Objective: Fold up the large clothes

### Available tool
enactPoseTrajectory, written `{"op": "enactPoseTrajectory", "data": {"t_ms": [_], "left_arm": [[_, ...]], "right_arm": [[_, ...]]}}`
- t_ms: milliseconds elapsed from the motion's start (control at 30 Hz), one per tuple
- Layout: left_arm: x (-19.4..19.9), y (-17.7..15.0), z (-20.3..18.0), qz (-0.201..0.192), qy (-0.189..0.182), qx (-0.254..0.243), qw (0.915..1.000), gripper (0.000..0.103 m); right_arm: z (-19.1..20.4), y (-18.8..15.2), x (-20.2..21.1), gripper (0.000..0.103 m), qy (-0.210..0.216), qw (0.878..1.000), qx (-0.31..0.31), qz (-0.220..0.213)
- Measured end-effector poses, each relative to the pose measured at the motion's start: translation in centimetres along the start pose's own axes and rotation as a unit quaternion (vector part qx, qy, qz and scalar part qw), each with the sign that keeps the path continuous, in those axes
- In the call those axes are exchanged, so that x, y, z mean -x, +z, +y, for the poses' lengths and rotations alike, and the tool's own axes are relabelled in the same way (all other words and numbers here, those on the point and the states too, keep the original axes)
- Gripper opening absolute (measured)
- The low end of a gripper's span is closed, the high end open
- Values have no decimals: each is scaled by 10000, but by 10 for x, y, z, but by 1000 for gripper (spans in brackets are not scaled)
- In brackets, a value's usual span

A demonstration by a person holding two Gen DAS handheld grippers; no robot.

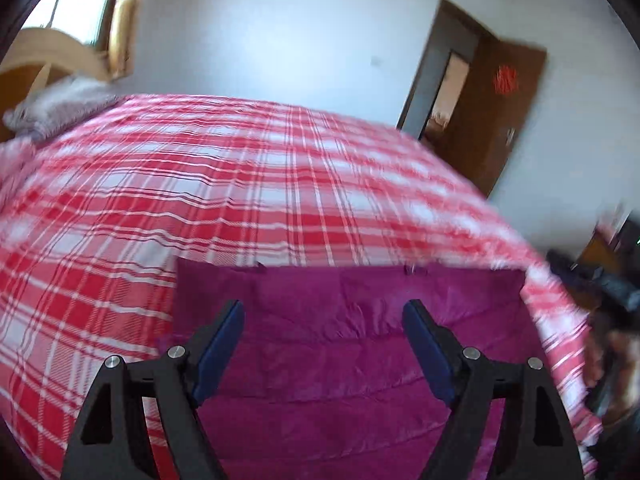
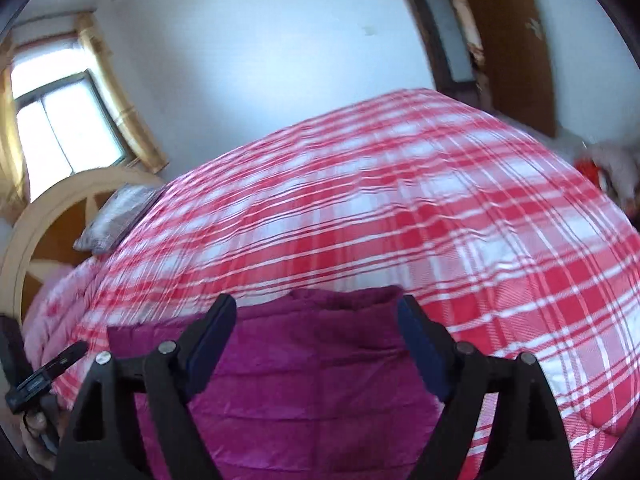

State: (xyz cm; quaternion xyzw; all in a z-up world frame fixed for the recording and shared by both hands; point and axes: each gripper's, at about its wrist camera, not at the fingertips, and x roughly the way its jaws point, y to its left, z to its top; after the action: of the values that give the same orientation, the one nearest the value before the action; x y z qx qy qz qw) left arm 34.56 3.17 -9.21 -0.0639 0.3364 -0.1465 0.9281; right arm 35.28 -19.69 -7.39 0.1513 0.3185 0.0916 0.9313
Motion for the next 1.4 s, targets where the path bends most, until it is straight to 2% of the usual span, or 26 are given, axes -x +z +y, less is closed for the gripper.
{"op": "enactPoseTrajectory", "data": {"t_ms": [133,300,500,600,767,1133,1400], "left_arm": [[-33,-14,-27,49,709,-700,9950,82],[-59,-20,-30,129,1180,-948,9884,82],[-81,-15,-16,368,1149,-634,9907,82],[-86,-10,-15,423,1129,-584,9910,82],[-99,-8,-10,513,1132,-500,9910,82],[-117,-14,1,714,1009,-224,9921,89],[-126,-16,3,925,1075,-189,9897,93]], "right_arm": [[48,-30,-36,84,57,9962,819,292],[51,-55,-79,83,-373,9915,1142,504],[17,-50,-98,82,-528,9952,536,623],[19,-47,-99,82,-549,9947,580,645],[16,-43,-113,82,-821,9913,578,849],[8,-48,-133,89,-855,9895,456,1074],[8,-50,-141,93,-918,9880,463,1157]]}}
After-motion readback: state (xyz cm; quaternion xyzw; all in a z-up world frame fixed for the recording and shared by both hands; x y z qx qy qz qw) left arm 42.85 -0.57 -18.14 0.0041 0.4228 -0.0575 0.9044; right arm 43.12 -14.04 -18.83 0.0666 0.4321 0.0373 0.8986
